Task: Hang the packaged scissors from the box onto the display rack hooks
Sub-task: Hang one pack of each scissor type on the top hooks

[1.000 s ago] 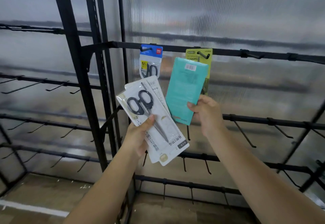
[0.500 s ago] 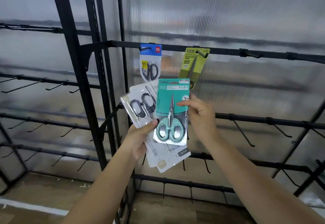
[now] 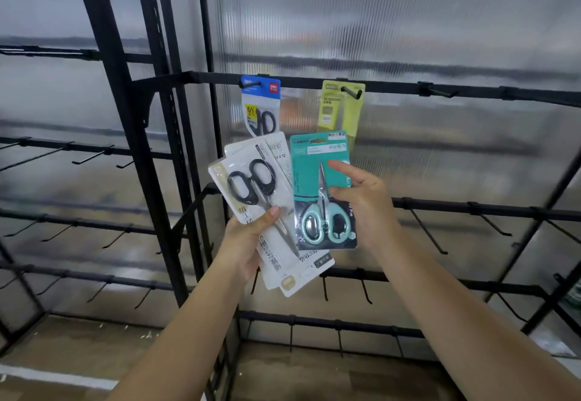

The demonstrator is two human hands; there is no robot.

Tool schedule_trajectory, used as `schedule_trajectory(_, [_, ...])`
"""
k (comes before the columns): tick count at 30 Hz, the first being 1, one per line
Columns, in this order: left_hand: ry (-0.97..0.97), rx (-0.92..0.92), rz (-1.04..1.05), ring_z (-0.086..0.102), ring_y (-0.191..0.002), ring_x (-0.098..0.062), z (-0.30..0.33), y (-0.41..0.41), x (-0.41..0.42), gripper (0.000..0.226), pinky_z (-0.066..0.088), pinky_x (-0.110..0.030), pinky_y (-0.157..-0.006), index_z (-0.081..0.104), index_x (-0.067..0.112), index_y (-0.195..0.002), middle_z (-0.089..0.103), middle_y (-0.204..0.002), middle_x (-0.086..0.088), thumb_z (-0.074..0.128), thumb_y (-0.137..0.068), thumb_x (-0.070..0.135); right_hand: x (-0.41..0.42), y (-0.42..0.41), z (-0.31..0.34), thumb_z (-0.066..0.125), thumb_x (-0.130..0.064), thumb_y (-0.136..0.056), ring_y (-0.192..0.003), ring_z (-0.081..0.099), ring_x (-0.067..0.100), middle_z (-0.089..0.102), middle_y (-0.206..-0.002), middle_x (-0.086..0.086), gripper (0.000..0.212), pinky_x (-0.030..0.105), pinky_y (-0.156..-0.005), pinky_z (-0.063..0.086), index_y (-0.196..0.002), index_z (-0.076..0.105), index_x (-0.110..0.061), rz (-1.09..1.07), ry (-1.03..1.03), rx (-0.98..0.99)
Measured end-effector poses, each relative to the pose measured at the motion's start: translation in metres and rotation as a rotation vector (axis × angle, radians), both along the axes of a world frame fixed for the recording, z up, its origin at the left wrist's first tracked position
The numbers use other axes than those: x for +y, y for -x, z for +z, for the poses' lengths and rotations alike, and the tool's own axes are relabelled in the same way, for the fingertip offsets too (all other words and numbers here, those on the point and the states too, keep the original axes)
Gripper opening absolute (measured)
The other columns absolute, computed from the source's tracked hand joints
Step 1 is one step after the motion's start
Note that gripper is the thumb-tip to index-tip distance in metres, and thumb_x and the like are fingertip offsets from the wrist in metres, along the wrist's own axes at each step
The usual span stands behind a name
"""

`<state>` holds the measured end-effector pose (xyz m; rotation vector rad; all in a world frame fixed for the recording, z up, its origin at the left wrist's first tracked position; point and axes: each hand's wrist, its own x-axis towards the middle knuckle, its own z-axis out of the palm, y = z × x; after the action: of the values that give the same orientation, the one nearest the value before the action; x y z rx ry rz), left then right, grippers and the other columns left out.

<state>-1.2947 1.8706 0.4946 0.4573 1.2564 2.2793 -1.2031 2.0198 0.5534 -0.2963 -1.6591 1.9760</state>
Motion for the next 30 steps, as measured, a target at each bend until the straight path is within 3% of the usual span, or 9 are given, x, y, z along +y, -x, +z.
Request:
schedule_trajectory(3, [-0.001, 0.001, -0.032, 0.072, -0.082, -0.02, 0.003, -0.005, 0.012, 0.036, 0.058, -0.03, -0.061, 0.066, 0.01, -0.102, 0.075, -0.094, -0.006, 0.07, -0.067, 0.014, 0.014, -0.015, 0.001, 0.057, 0.013, -0.081, -0.083, 0.07, 0.023, 0.068, -0.106, 0.0, 0.047, 0.034, -0.067, 0.059, -0.091, 0.068, -0.032, -0.148, -0.068, -0.006])
schedule_trajectory(6, [0.011, 0.004, -0.081, 0.072, -0.083, -0.02, 0.007, -0.014, 0.03, 0.034, 0.057, -0.029, -0.059, 0.066, 0.011, -0.101, 0.075, -0.094, -0.006, 0.07, -0.067, 0.013, 0.029, -0.036, 0.006, 0.057, 0.012, -0.081, -0.063, 0.07, 0.015, 0.07, -0.077, -0.014, 0.042, 0.025, -0.053, 0.056, -0.091, 0.068, -0.027, -0.247, -0.066, 0.017])
schedule_trajectory(12, [0.019, -0.014, -0.195, 0.072, -0.077, -0.022, 0.015, -0.04, 0.073, 0.028, 0.058, -0.034, -0.055, 0.067, 0.011, -0.093, 0.075, -0.089, -0.008, 0.07, -0.065, 0.013, 0.062, -0.075, 0.014, 0.057, 0.008, -0.083, -0.057, 0.069, 0.014, 0.07, -0.065, -0.016, 0.032, 0.02, -0.043, 0.052, -0.093, 0.067, -0.021, -0.399, -0.04, 0.061])
schedule_trajectory(15, [0.021, -0.035, -0.248, 0.072, -0.078, -0.022, 0.019, -0.053, 0.094, 0.029, 0.057, -0.034, -0.058, 0.067, 0.01, -0.091, 0.075, -0.089, -0.008, 0.071, -0.063, 0.011, 0.078, -0.088, 0.019, 0.058, 0.008, -0.082, -0.065, 0.07, 0.016, 0.072, -0.074, -0.012, 0.033, 0.02, -0.047, 0.053, -0.088, 0.068, -0.023, -0.494, -0.056, 0.066])
schedule_trajectory(19, [0.004, -0.042, -0.276, 0.073, -0.076, -0.02, 0.03, -0.064, 0.116, 0.031, 0.056, -0.031, -0.056, 0.066, 0.01, -0.093, 0.075, -0.086, -0.005, 0.072, -0.062, 0.01, 0.104, -0.086, 0.04, 0.057, 0.01, -0.082, -0.09, 0.068, 0.025, 0.066, -0.106, 0.006, 0.034, 0.023, -0.06, 0.057, -0.087, 0.067, -0.022, -0.595, -0.106, 0.073])
schedule_trajectory(21, [-0.042, -0.033, -0.282, 0.073, -0.074, -0.02, 0.037, -0.067, 0.124, 0.03, 0.056, -0.029, -0.054, 0.066, 0.009, -0.093, 0.075, -0.084, -0.005, 0.071, -0.064, 0.008, 0.116, -0.082, 0.056, 0.054, 0.011, -0.083, -0.096, 0.065, 0.024, 0.062, -0.109, 0.004, 0.036, 0.026, -0.064, 0.058, -0.09, 0.064, -0.023, -0.598, -0.161, 0.097])
schedule_trajectory(25, [-0.068, 0.03, -0.248, 0.072, -0.075, -0.018, 0.049, -0.067, 0.134, 0.027, 0.056, -0.028, -0.056, 0.065, 0.009, -0.095, 0.075, -0.084, -0.003, 0.069, -0.068, 0.008, 0.136, -0.072, 0.081, 0.051, 0.01, -0.086, -0.084, 0.062, 0.008, 0.058, -0.118, 0.005, 0.044, 0.021, -0.053, 0.054, -0.103, 0.062, -0.028, -0.629, -0.241, 0.068])
schedule_trajectory(28, [-0.06, 0.054, -0.22, 0.072, -0.076, -0.017, 0.052, -0.064, 0.136, 0.018, 0.056, -0.028, -0.056, 0.066, 0.011, -0.094, 0.075, -0.085, -0.002, 0.066, -0.077, 0.004, 0.152, -0.065, 0.086, 0.05, 0.006, -0.089, -0.077, 0.058, 0.005, 0.055, -0.129, 0.006, 0.05, 0.017, -0.05, 0.052, -0.127, 0.056, -0.025, -0.647, -0.314, -0.076])
schedule_trajectory(30, [-0.066, 0.06, -0.211, 0.072, -0.08, -0.018, 0.053, -0.061, 0.135, 0.02, 0.057, -0.03, -0.059, 0.066, 0.014, -0.094, 0.075, -0.089, -0.002, 0.067, -0.076, 0.006, 0.159, -0.063, 0.079, 0.049, 0.004, -0.091, -0.074, 0.059, 0.006, 0.054, -0.131, 0.006, 0.05, 0.012, -0.042, 0.044, -0.131, 0.051, -0.025, -0.662, -0.352, -0.138])
